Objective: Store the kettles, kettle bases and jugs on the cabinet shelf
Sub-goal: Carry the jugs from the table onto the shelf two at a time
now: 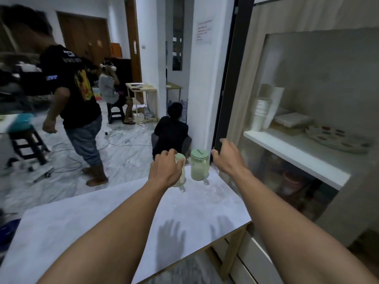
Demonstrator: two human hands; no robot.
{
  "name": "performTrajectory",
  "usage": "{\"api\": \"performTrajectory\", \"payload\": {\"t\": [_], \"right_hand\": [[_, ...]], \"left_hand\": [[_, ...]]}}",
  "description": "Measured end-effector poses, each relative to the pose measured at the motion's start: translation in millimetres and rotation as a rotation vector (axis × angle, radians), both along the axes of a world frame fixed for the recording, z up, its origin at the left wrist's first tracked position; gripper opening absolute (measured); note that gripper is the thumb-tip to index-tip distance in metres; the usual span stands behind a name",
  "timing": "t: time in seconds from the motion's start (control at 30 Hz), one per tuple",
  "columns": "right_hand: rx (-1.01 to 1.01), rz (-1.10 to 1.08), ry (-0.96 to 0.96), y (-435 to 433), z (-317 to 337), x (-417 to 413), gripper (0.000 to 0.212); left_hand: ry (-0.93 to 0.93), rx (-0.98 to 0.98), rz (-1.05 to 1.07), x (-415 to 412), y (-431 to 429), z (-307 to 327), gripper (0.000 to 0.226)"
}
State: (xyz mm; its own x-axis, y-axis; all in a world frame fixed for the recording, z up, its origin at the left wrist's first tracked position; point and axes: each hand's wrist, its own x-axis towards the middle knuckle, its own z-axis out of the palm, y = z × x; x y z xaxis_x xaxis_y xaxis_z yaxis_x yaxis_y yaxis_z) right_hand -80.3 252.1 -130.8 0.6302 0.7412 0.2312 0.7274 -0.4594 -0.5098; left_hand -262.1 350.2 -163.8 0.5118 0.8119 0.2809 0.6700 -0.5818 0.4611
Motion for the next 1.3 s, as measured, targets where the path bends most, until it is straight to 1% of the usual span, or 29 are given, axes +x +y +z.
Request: {"api": "performTrajectory", "payload": {"t": [0.13, 0.27, 0.33, 0.43, 0.57, 0.67, 0.77, 0.93, 1.1, 1.3], "right_hand": [[-0.044, 0.043, 0.057, 49, -35, 32, 0.055], [-0.079, 0.058, 0.089, 86, -67, 68, 0.045], [-0.096, 0.066, 0.114, 103, -86, 86, 0.043], [-0.131, 0.063, 0.167, 120, -114, 105, 0.046], [-0.174, 0.041, 0.266, 146, -149, 129, 0.054], [-0.164, 0.011, 0.356, 164, -169, 142, 0.059], [-0.16, -0.019, 0.444, 181, -190, 153, 0.059], [-0.144, -0.035, 0.521, 196, -218, 162, 0.052], [-0.047, -0.04, 0.612, 208, -235, 165, 0.05], [-0.021, -0.042, 0.663, 215, -238, 162, 0.028]], "left_hand": [[-0.019, -0.078, 0.033, 31, 38, -31, 0.046], [-0.036, -0.149, 0.073, 67, 71, -61, 0.046], [-0.051, -0.203, 0.098, 85, 85, -78, 0.045], [-0.095, -0.299, 0.148, 106, 98, -107, 0.047], [-0.234, -0.467, 0.259, 134, 115, -142, 0.05], [-0.301, -0.59, 0.347, 151, 127, -163, 0.055], [-0.35, -0.678, 0.432, 164, 137, -181, 0.06], [-0.397, -0.712, 0.513, 176, 146, -199, 0.058], [-0.45, -0.727, 0.492, 185, 153, -212, 0.039], [-0.434, -0.652, 0.452, 184, 157, -209, 0.029]]}}
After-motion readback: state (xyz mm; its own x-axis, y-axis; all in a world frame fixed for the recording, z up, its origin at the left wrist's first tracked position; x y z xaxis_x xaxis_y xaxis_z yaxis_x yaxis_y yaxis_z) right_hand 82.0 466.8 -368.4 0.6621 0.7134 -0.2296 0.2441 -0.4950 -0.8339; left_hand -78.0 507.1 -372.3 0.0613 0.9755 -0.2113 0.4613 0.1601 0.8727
